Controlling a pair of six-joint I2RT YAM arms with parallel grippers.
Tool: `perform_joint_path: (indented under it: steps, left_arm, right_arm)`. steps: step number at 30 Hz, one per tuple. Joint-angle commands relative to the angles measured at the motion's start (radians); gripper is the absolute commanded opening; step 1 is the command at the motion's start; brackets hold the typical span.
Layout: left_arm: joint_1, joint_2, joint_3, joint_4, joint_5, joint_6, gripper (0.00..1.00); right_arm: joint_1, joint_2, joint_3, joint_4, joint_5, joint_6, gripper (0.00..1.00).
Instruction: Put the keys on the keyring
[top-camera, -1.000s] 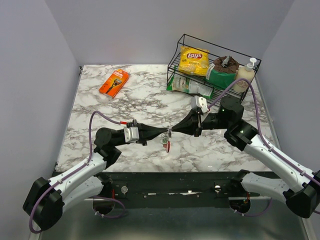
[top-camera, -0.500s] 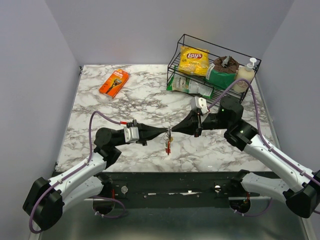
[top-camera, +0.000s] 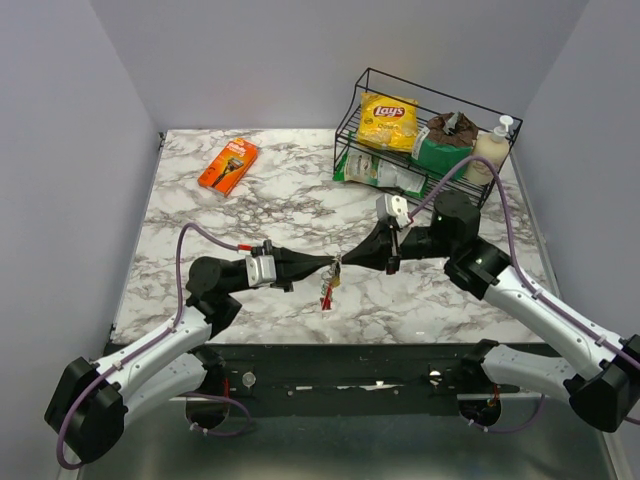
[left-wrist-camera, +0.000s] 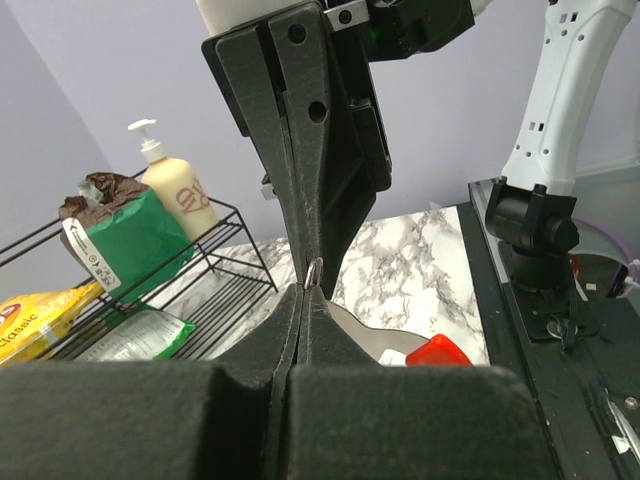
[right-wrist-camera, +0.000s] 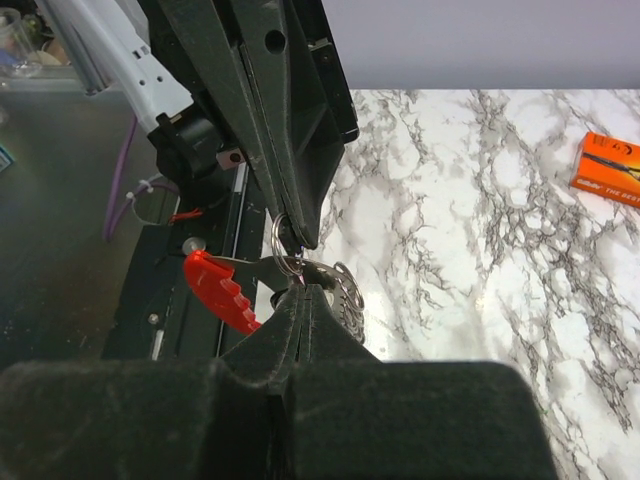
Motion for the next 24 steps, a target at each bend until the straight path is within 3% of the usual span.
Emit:
perform_joint_path:
  steps: [1, 8, 11, 12, 14, 15, 18, 24]
  left_arm:
    - [-0.002, -0.012, 0.008, 0.088, 0.009, 0.008, 0.00]
    - [-0.002, -0.003, 0.005, 0.129, 0.012, -0.007, 0.00]
    - [-0.002, -0.005, -0.001, 0.122, -0.010, 0.002, 0.00]
    - [-0.002, -0.008, -0.003, 0.096, -0.017, 0.010, 0.00]
    - [-0.003, -0.020, -0.006, 0.054, -0.036, 0.036, 0.00]
    - [-0.002, -0.025, -0.006, 0.018, -0.057, 0.054, 0.00]
    - [-0.002, -0.020, -0.026, 0.019, -0.077, 0.063, 0.00]
    - [-0.003, 0.093, -0.038, 0.097, -0.126, 0.056, 0.00]
  right_arm:
    - [-0.004, 0.025, -0.005, -0.039, -0.017, -0.021, 0.01]
    - [-0.004, 0.056, -0.004, -0.042, -0.037, -0.024, 0.01]
    - [-0.004, 0.041, -0.011, -0.042, 0.001, -0.022, 0.07]
    - [-0.004, 0.030, -0.014, -0.044, 0.023, -0.022, 0.18]
    - [-0.004, -0.016, -0.031, -0.042, 0.090, -0.021, 0.30]
    - [-0.004, -0.036, -0.037, -0.039, 0.109, -0.022, 0.43]
    - [-0.004, -0.094, -0.068, -0.018, 0.175, -0.021, 0.60]
    - [-0.004, -0.150, -0.113, -0.001, 0.252, -0.004, 0.82]
